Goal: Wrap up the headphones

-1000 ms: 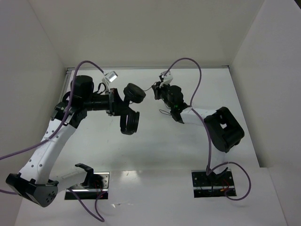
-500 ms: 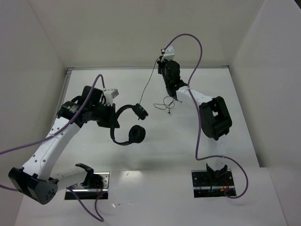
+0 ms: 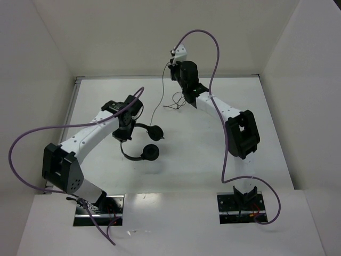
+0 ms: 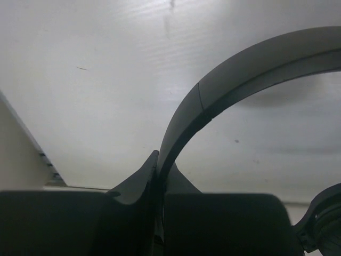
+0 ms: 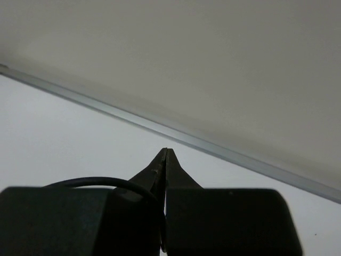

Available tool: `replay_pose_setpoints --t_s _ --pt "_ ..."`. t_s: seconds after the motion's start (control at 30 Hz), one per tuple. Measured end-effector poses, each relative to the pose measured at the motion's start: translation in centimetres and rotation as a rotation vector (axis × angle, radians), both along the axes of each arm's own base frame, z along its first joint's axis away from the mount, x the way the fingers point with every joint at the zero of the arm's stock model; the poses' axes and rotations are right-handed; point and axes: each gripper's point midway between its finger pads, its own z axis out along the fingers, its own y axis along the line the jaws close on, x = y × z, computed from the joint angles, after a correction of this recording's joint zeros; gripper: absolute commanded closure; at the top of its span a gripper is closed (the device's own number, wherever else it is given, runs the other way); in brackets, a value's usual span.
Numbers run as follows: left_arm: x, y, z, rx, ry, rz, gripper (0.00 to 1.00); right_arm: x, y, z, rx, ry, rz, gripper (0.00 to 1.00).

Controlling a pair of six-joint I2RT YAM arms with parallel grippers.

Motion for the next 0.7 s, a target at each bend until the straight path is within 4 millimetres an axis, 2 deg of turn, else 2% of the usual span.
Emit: replay_pose_setpoints --t_s 0.1,0.23,0.37,0.53,0.63,0.7 --pt "2.2 1.4 -0.2 0.109 -0.065 0.054 1.0 -1.1 0.8 -0.4 -0.027 0.035 0.026 0.99" --pt "4.7 2.6 0.3 0.187 -0.21 0.133 1.0 -3.7 2.3 2.0 -0.054 0.027 0.071 0.99" --pt "7.6 3.0 0.8 0.209 -0.368 0.185 1.0 -7.7 4.0 7.2 -0.038 -0.04 0.134 0.99" --pt "10.9 4.2 2.2 0.236 -0.52 0.253 1.0 -14.1 4.2 14.8 0.038 -0.147 0.211 0.99" --pt "12.9 5.5 2.5 0.248 -0.58 0.303 1.0 -18.2 3.6 17.7 0.086 -0.185 0.265 0.99" --pt "14.0 6.4 2.4 0.249 -0.601 0.336 1.0 -20.6 3.2 18.7 0.116 -0.19 0.309 0.99"
